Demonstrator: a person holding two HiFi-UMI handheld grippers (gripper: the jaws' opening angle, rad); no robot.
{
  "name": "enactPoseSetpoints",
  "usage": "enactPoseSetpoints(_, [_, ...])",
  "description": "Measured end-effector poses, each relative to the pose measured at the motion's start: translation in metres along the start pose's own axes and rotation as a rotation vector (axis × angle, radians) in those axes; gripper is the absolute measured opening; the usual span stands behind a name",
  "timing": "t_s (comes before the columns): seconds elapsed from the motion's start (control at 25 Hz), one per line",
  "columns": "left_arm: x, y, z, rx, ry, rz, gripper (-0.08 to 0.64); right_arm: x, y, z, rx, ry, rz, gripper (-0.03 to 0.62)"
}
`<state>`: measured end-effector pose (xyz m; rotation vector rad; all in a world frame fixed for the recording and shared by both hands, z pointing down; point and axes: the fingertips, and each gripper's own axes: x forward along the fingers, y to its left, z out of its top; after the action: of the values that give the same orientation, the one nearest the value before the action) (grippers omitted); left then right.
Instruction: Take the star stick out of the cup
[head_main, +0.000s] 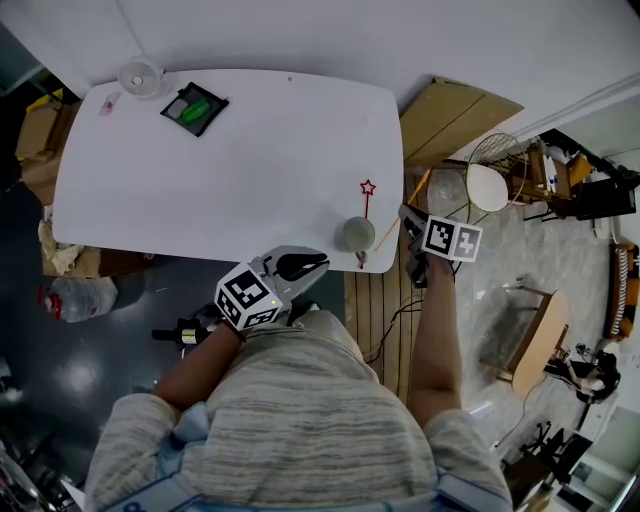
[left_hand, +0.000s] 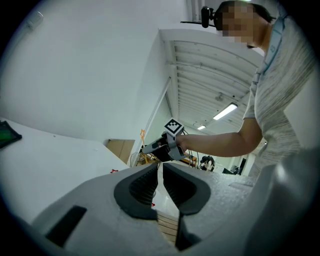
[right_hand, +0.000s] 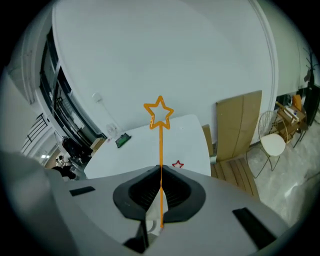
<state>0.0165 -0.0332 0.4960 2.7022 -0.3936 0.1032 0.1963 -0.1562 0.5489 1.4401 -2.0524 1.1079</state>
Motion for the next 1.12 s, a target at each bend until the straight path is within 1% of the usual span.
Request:
enactPoseSetpoints(0.12, [-0.001, 0.0, -0.001, -0.001, 0.002, 0.005, 0.043, 0.016, -0.012, -0.02, 0.058, 0.075, 0.019, 0.012])
enactPoseSetpoints(0.36, [-0.002, 0.002, -0.002, -0.006, 0.005, 0.015, 0.043, 0.047, -0.039, -0.052, 0.113, 0.235, -0.012, 0.014])
enactPoseSetpoints(0.52, [0.001, 0.003, -0.002, -0.009, 0.009, 0.017, 0.043, 0.064, -0.049, -0.064, 0.182, 0.287, -0.017, 0.014])
enactPoseSetpoints(0.6, [0.002, 0.003, -0.002, -0.008, 0.011, 0.017, 0.043, 0.07, -0.053, -0.068, 0.188, 0.315, -0.029, 0.014])
enactPoseSetpoints(0.68, [0.003, 0.003, -0.002, -0.008, 0.013, 0.018, 0.043, 0.075, -0.056, -0.071, 0.17, 0.345, -0.046, 0.014])
enactPoseSetpoints(0.76, [0.004, 0.004, -0.002, -0.011, 0.014, 0.02, 0.043, 0.079, -0.058, -0.073, 0.155, 0.365, -0.055, 0.014])
enactPoseSetpoints(0.84, [0.005, 0.004, -0.003, -0.014, 0.015, 0.025, 0.043, 0.082, -0.059, -0.074, 0.161, 0.37, -0.052, 0.014])
enactPoseSetpoints(1.12, [0.006, 0.004, -0.002, -0.018, 0.011, 0.039, 0.043, 0.085, -0.057, -0.073, 0.177, 0.345, -0.05, 0.014])
